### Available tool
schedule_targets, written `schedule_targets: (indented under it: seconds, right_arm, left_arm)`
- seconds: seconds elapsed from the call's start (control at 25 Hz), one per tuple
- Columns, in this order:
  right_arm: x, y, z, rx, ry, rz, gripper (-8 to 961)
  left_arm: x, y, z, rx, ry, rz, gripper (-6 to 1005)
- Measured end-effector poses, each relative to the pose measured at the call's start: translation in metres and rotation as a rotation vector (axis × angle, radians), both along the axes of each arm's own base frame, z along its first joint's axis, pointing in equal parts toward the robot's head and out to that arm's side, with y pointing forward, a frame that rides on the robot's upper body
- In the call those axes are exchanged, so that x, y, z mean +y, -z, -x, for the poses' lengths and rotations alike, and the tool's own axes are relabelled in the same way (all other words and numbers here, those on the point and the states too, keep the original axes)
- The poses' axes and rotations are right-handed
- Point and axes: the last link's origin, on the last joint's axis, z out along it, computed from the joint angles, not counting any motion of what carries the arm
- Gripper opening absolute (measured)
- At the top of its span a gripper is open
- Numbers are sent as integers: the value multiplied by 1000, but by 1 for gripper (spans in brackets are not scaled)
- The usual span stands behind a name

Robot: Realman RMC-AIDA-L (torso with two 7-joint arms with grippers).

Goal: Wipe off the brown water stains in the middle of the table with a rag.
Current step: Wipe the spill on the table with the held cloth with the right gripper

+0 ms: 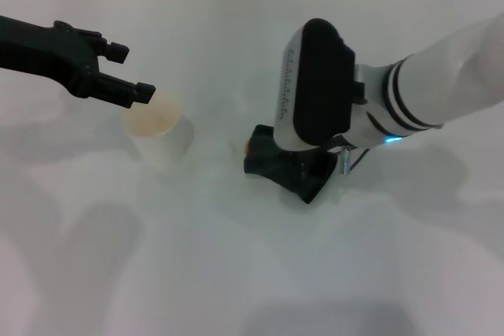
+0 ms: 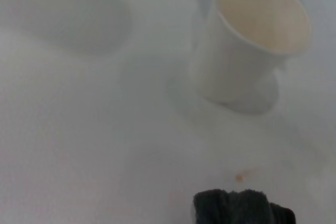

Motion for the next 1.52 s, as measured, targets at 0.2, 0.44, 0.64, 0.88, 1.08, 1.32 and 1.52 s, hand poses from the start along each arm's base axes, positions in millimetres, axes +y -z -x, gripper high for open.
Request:
schedule_targets:
  seconds: [0.2,0.44,0.64,0.88,1.08,1.32,1.52]
  right_arm:
    - [-7,11,5,-24,-44,30,65]
    - [-25,25,12,-57,-114,94,64]
    - [-30,27,18,-40,-142,100,64]
    - [-2,24,12,-14,-113,1,64]
    - [28,20,-4,-42,-16,-75,64]
    - [28,16,-4,-23,11,-86,63]
    - [-1,18,6,-35,-49,-1,63]
  left_arm:
    - [2,2,-3,0,7,1,891]
    - [2,3,-3,2,7,-2,891]
    - [2,3,-2,3,6,-5,891]
    - [2,4,-2,3,5,-4,891]
    - [2,4,-2,2,5,-3,891]
    - [2,5,-2,2,3,-3,891]
    - [2,5,-2,2,4,-4,891]
